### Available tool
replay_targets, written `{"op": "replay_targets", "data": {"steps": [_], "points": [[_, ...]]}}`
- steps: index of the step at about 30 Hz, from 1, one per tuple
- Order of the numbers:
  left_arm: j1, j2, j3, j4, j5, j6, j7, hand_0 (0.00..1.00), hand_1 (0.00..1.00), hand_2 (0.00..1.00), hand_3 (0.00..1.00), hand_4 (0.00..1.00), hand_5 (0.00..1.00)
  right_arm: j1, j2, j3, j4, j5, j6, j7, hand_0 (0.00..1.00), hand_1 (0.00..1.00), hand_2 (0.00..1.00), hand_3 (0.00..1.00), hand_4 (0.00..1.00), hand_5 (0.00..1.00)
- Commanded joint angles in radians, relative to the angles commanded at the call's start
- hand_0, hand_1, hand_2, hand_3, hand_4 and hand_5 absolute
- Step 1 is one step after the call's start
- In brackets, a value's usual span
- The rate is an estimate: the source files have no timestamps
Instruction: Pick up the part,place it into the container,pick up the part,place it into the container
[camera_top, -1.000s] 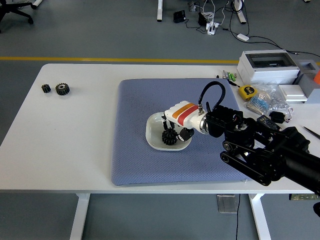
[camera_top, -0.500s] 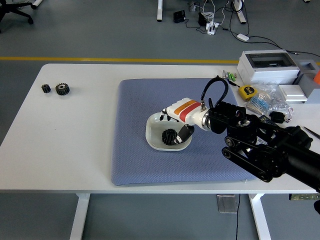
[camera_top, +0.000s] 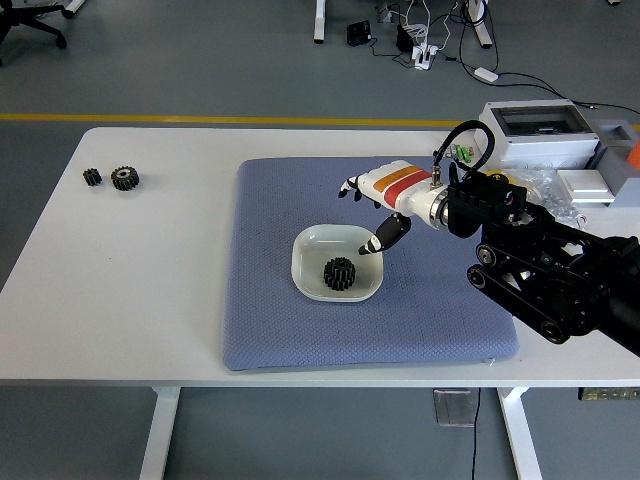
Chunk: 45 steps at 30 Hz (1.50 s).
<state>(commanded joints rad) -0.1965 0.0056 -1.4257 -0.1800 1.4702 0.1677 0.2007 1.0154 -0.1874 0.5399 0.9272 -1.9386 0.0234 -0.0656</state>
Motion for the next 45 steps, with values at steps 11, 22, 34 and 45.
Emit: {"op": "replay_targets", "data": {"steps": [11,22,34,45], "points": [[0.006,-0.001,-0.005,0.000,-0.007,0.004,-0.004,0.653,0.660,0.641,0.558,0.582,0.518,-0.075,-0.127,0.145,-0.154,0.413,-0.299,0.107,0.733,0.758,0.788,0.718,0.976,0.427],[0.027,-0.006,-0.015,0.000,0.008,0.002,-0.004,0.654,0.658,0.639,0.558,0.581,0.518,-0.210,-0.230,0.295,-0.155,0.881,-0.337,0.263,0.898,0.872,0.871,0.843,0.998,0.648],[0.058,-0.006,-0.018,0.000,0.040,-0.009,-0.001,0.652,0.654,0.630,0.558,0.581,0.520,-0.382,-0.212,0.437,-0.099,1.371,-0.218,0.386,0.792,0.800,0.816,0.796,0.998,0.660],[0.091,-0.006,-0.029,0.000,0.132,-0.031,-0.004,0.658,0.654,0.631,0.558,0.579,0.520,-0.593,-0.223,0.563,0.032,1.731,-0.110,0.381,0.757,0.769,0.803,0.748,0.998,0.661]]}}
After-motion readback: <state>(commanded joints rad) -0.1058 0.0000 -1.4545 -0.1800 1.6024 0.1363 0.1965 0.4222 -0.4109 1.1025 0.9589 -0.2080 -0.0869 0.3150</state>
